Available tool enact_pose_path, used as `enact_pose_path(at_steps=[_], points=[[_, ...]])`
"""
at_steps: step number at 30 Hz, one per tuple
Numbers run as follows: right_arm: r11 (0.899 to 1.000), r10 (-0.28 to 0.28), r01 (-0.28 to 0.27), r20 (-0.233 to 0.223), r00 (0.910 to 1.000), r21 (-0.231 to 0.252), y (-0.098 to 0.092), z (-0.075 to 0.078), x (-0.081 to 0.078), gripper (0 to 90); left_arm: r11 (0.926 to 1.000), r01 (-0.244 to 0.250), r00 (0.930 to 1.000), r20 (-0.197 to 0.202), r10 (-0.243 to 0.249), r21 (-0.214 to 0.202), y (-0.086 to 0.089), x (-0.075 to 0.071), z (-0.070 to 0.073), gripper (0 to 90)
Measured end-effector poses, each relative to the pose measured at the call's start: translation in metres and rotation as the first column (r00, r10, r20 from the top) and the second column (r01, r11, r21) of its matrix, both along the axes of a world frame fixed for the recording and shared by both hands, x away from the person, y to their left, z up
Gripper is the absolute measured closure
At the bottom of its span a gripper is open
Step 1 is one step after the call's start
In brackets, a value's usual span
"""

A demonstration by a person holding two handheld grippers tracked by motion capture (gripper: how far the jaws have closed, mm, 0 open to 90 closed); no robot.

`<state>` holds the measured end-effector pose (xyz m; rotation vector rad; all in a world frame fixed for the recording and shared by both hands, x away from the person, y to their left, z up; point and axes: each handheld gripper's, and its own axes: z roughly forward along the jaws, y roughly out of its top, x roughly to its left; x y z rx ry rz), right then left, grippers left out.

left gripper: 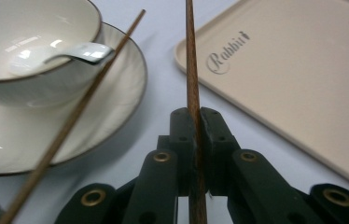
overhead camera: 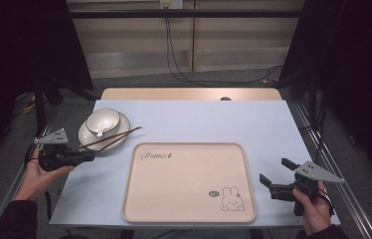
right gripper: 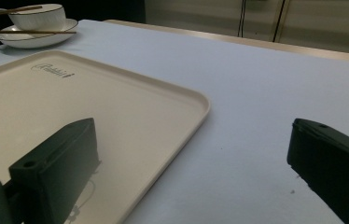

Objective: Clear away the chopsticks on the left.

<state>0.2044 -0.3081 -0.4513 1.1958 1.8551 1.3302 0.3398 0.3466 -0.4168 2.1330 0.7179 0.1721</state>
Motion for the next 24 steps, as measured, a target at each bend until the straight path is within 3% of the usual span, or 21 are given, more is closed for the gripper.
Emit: enact_pose_path(at_steps=[2,3,5,8,11,13,15,17,18,21,24], points=[[1.0,0.0,0.0,-0.003,1.0,0.002,0.0,0.0,0.0,1.6,1.0,-0.003,1.0,0.005,0.003,0.006,-0.002,-0.003,0.0,84.4],[1.0,0.0,0.0,-0.003,1.0,0.002,0.0,0.0,0.0,1.6,0.9999,-0.014,0.9997,-0.018,0.014,-0.002,-0.005,-0.008,-0.001,84.4],[1.0,0.002,-0.002,-0.002,1.0,0.004,0.0,0.0,0.001,1.6,0.9996,-0.023,0.9994,-0.025,0.023,-0.013,-0.009,-0.015,-0.002,84.4],[1.0,0.005,-0.005,-0.005,1.0,0.003,0.001,0.0,0.001,1.6,0.9967,-0.073,0.9967,-0.038,0.072,-0.035,-0.016,-0.03,-0.001,84.4],[1.0,0.008,-0.008,-0.003,1.0,0.003,0.001,0.0,0.0,1.6,0.9942,-0.094,0.9949,-0.041,0.092,-0.052,-0.019,-0.038,0.001,84.4],[1.0,0.006,-0.006,-0.003,1.0,0.002,0.001,0.0,0.0,1.6,0.9828,-0.175,0.9837,-0.052,0.172,-0.059,-0.025,-0.05,0.002,84.4],[1.0,0.005,-0.005,-0.002,1.0,0.003,0.001,0.0,0.0,1.6,0.9759,-0.207,0.9773,-0.06,0.203,-0.069,-0.029,-0.058,0.003,84.4],[1.0,0.004,-0.004,-0.002,1.0,0.003,0.001,0.0,0.001,1.6,0.975,-0.211,0.9764,-0.063,0.207,-0.071,-0.031,-0.06,0.003,84.4],[1.0,0.005,-0.005,-0.002,1.0,0.001,0.001,0.0,0.001,1.6,0.97,-0.229,0.9726,-0.059,0.225,-0.081,-0.038,-0.068,0.005,84.4],[1.0,0.007,-0.007,0.0,1.0,0.001,0.001,0.0,0.001,1.6,0.9647,-0.251,0.9674,-0.055,0.247,-0.079,-0.047,-0.077,0.006,84.3],[1.0,0.009,-0.009,0.003,1.0,0.003,0.001,0.001,0.001,1.6,0.9651,-0.251,0.9672,-0.063,0.246,-0.076,-0.058,-0.085,0.005,84.3]])
